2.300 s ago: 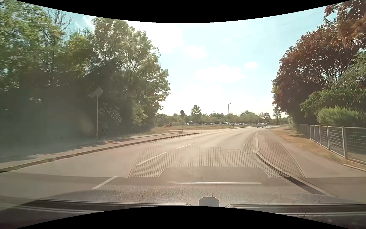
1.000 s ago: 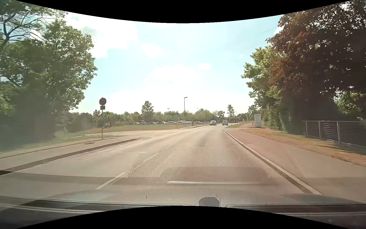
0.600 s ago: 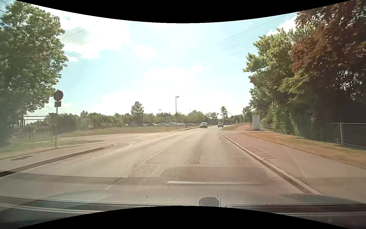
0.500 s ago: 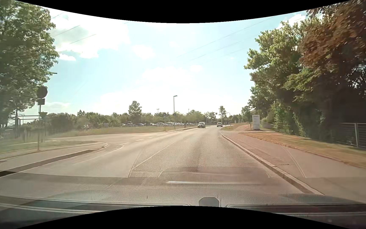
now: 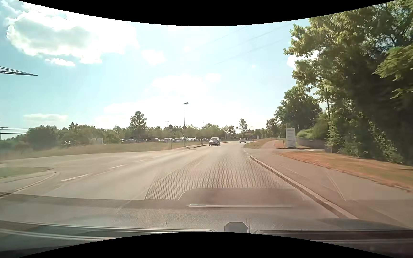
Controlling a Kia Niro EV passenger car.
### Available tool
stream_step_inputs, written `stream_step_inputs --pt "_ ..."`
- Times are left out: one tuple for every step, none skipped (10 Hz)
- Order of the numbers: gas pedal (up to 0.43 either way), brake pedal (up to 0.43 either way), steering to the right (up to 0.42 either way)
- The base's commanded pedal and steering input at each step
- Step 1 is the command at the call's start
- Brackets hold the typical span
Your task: Follow the waypoints while adhering to traffic rules and regulations
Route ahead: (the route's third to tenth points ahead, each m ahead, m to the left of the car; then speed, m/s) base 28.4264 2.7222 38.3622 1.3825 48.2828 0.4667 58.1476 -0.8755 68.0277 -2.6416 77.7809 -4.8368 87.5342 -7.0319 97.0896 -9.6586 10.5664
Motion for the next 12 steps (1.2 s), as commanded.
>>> stream_step_inputs --pt "0.039 0.006 0.023" --pt "0.028 0.006 0.021" --pt "0.028 0.006 0.018" --pt "0.028 0.006 0.015" --pt "0.028 0.006 0.014" --pt "0.008 0.006 0.012" --pt "0.000 0.006 0.011" --pt "0.000 0.006 0.011" --pt "0.000 0.006 0.011" --pt "0.000 0.006 0.011" --pt "0.000 0.006 0.011" --pt "0.000 0.006 0.011"
